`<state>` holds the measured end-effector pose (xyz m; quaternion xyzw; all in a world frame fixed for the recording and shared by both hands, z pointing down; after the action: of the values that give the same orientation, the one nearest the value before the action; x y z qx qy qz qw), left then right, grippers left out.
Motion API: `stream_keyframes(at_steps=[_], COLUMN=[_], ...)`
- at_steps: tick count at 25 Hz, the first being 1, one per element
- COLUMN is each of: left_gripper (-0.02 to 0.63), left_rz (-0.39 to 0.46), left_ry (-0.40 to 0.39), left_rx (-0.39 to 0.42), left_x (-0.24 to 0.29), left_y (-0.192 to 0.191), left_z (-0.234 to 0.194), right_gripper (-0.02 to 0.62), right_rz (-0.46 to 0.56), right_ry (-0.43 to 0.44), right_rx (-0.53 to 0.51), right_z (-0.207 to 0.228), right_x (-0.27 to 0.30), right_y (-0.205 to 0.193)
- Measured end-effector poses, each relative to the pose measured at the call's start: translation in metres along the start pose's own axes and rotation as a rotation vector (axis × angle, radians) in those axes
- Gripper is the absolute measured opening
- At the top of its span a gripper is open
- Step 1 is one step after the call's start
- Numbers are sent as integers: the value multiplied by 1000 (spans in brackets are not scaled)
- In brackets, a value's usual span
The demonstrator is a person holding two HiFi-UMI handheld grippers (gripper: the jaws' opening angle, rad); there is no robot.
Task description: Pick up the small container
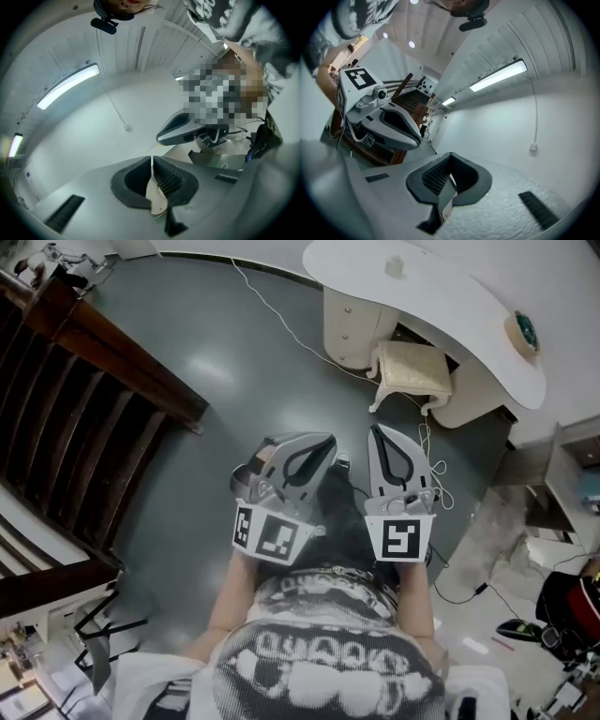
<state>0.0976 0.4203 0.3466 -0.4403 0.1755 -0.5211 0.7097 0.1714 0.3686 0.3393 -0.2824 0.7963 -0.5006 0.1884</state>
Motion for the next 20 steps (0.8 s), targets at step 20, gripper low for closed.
stream_keyframes(at_steps=[20], left_gripper=[14], left_rz=[-68], left_ry=[31], left_rx=[50], left_x=[226], left_y=[-68], left_z=[-205], right_gripper=[2], right_rz=[50], right_ry=[86], right_rx=[5], right_z=[142], right_x=[267], right_y=[-66])
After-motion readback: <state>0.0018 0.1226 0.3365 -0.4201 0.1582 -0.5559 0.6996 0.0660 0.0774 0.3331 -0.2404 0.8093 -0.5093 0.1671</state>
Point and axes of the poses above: the fingertips, and each gripper's own axes: x forward along the fingers, z to its right, y out of its top, the point moved 4 cm from there along -x, backward along the fingers, and after that the axes turned 6 degrees about -y, right-handed, at the moved point
